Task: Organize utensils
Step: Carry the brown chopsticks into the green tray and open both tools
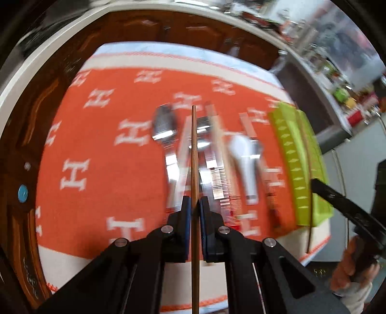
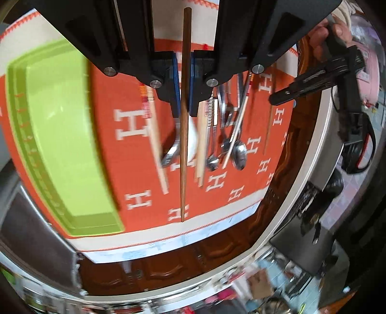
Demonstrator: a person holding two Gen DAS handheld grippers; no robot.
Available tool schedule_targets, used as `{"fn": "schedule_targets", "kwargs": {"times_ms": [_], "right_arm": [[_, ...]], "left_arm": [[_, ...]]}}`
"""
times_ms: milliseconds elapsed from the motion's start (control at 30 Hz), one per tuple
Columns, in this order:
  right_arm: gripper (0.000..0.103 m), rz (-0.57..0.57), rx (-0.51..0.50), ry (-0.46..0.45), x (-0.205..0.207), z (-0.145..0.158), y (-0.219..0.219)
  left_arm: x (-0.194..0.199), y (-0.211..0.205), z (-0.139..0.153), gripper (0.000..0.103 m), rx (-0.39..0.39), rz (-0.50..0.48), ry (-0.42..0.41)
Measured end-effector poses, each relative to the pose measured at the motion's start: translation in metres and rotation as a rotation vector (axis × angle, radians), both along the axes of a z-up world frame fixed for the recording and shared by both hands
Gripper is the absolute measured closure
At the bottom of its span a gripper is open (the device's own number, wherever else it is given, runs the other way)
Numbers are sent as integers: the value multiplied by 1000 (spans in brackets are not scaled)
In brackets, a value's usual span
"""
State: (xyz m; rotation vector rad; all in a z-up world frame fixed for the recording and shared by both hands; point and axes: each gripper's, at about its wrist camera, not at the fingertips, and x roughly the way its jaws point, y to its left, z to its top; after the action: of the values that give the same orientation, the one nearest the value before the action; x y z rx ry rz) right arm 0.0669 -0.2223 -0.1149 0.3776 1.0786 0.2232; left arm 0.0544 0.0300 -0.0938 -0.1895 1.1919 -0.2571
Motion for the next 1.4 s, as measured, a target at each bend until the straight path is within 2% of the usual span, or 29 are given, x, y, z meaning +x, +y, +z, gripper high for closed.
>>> {"fn": "schedule_targets", "kwargs": {"times_ms": [133,267,367,467,633,733,833,867,933,967,1133,1233,1400], "right_arm": [[97,-55,-3,-13,-3,4,-44],[97,-106,-18,9,2,-2,-93],[97,-110,-64,26,7,-9,-118],[97,-104,-150,36,14,-19,-136],[96,-72,-117,59,18,-37,-153],[96,-63,-84,92,23,-54,-153],[96,-75,-82,120,29,-67,-157],[94,-83,-80,130,30,-70,-157],[87,-99,-93,139,31,-73,-162],[83,-102,-102,133,31,-73,-164],[81,-82,-144,112,39,-71,-152],[80,-65,-173,105,44,-73,-142],[78,-41,-162,78,39,-66,-134]], "left_arm": [[12,-58,30,98,-18,-103,-43],[37,-118,43,98,-34,-150,-59],[57,-161,39,98,-74,-166,-37],[75,-193,29,98,-132,-164,5],[96,-227,12,98,-199,-126,-3],[107,-234,-8,98,-214,-93,7],[114,-235,-33,96,-202,-80,58],[114,-233,-39,94,-195,-82,76],[113,-234,-46,81,-165,-88,88],[111,-233,-48,80,-162,-98,86],[94,-227,-40,80,-131,-158,73],[83,-219,-28,78,-34,-175,41],[74,-193,-12,65,26,-174,5]]}}
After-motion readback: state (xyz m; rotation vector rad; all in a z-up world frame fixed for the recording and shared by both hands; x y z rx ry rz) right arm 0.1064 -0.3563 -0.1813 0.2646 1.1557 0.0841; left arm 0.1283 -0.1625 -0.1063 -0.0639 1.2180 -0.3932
